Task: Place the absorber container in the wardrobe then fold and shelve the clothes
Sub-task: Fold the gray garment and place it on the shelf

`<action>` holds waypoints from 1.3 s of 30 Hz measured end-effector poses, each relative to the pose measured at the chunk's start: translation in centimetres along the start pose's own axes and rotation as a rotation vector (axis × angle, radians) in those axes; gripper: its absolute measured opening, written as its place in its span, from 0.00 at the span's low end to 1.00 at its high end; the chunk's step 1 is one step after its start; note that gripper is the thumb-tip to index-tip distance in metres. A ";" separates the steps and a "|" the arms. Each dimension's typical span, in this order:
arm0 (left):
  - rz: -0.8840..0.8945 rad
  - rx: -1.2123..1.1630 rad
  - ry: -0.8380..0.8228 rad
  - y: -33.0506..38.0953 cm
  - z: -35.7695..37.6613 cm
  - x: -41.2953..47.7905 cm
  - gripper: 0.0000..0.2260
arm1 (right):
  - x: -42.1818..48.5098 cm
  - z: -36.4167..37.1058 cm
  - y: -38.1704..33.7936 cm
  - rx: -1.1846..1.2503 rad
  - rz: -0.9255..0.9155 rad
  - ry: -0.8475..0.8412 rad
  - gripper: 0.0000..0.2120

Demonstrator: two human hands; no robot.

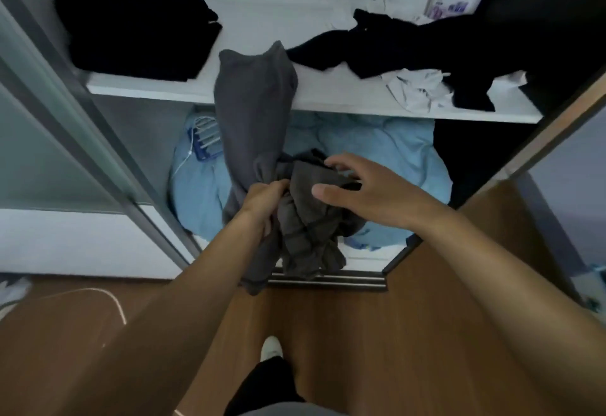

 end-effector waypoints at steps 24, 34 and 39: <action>0.215 0.351 -0.127 -8.4 6.6 -15.2 0.20 | -17.9 -1.5 9.2 1.001 0.117 0.480 0.09; 0.446 0.635 -0.405 -11.6 5.0 -17.5 0.09 | -15.1 5.0 4.4 0.799 0.129 0.452 0.05; 0.429 0.549 -0.174 -12.4 -0.3 -14.2 0.05 | -15.4 3.4 3.8 0.617 0.148 0.528 0.07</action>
Point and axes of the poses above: each hand's wrist, its own x-axis towards the middle knuckle, its own z-axis out of the palm, y = z × x, the point moved 6 cm from there along x, towards the middle knuckle, and after that the axes turned 15 degrees about x, right-handed, at the moved point
